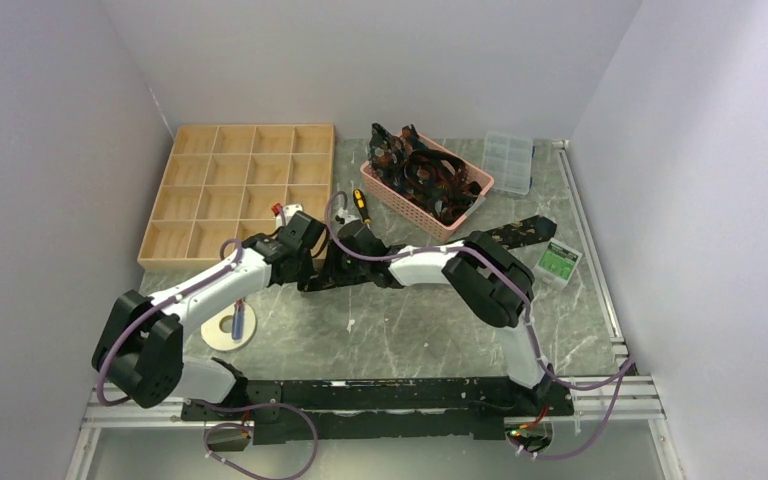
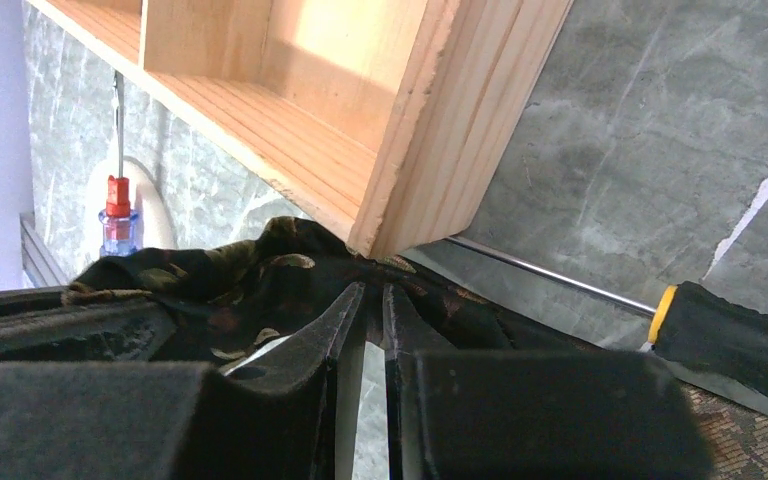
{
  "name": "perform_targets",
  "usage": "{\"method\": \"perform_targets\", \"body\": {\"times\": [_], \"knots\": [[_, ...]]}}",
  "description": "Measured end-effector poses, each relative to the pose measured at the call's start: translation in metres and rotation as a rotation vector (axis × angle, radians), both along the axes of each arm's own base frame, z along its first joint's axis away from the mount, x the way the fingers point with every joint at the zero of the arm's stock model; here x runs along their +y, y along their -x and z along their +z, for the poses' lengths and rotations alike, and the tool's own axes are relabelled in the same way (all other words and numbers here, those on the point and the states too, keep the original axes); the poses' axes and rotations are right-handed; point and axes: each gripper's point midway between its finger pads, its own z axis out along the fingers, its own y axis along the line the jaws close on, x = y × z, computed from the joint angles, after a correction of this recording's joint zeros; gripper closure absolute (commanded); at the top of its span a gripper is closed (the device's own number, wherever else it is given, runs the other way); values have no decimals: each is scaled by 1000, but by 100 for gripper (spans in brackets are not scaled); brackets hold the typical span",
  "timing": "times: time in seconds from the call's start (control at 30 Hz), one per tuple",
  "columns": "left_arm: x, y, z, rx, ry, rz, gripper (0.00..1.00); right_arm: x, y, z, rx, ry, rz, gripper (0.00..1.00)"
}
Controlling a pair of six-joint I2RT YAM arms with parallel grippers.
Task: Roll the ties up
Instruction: Roll the tie at the center of the board.
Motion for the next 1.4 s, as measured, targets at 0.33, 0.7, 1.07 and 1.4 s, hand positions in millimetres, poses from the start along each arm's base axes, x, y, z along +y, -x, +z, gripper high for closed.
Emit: {"method": "perform_targets", "body": {"times": [0.33, 0.7, 1.07, 1.4], "knots": [[-25, 0, -13, 43, 52, -65, 97, -1, -2, -1, 30, -33, -8, 83], [-40, -6, -2, 23, 64, -114, 97, -28, 5, 6, 20, -42, -38, 78], [-43, -3, -13, 57, 15, -119, 97, -40, 9, 9, 22, -64, -27, 77], [-8, 12, -1, 19, -56, -30, 97, 7, 28, 10, 95, -175, 109, 75]]}}
